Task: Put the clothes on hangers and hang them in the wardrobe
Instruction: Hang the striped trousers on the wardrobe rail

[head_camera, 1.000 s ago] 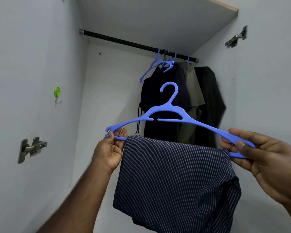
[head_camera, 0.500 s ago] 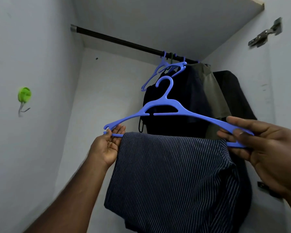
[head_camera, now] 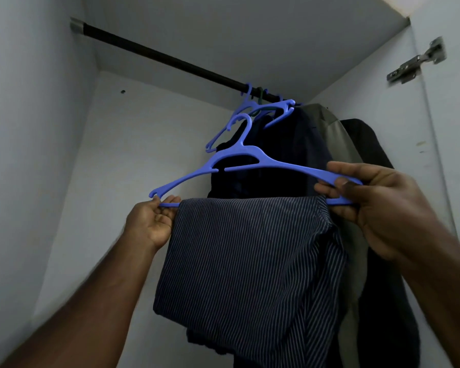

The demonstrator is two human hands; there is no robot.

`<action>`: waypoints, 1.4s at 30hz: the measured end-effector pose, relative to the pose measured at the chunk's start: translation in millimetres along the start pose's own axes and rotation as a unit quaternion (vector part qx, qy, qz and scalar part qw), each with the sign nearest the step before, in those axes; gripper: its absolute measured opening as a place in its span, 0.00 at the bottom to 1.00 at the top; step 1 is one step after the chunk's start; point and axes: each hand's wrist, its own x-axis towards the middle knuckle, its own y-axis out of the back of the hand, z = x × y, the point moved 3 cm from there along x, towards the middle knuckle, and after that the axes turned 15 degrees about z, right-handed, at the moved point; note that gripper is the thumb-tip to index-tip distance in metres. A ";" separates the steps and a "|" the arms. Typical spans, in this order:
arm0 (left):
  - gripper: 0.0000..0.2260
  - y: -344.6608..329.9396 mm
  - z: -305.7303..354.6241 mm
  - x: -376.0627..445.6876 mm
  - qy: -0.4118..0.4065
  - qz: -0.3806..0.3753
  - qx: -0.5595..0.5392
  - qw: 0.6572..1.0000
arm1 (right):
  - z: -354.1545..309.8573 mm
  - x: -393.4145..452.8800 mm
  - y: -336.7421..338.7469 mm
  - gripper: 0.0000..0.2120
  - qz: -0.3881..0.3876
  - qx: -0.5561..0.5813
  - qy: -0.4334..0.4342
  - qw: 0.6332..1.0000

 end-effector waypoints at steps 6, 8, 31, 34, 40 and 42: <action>0.11 -2.7 11.4 29.3 -0.016 -0.026 0.001 1.000 | -2.7 13.4 -46.3 0.12 0.032 -0.011 0.032 0.999; 0.09 -8.7 18.0 43.7 -0.017 -0.038 -0.014 0.999 | -6.1 20.4 -63.4 0.11 0.041 -0.019 0.052 0.998; 0.27 -147.0 61.1 134.0 -0.055 -0.130 -0.069 0.988 | -50.4 186.9 -177.8 0.13 0.080 -0.076 0.166 0.980; 0.28 -152.8 54.7 141.1 -0.037 -0.150 -0.073 0.985 | -52.6 199.1 -182.9 0.14 0.090 -0.075 0.161 0.980; 0.29 -159.9 41.8 148.1 -0.022 -0.167 -0.065 0.984 | -51.9 220.7 -191.4 0.15 0.113 -0.093 0.160 0.976; 0.30 -157.9 39.7 151.2 -0.017 -0.166 -0.060 0.984 | -48.0 225.7 -197.3 0.15 0.118 -0.115 0.163 0.973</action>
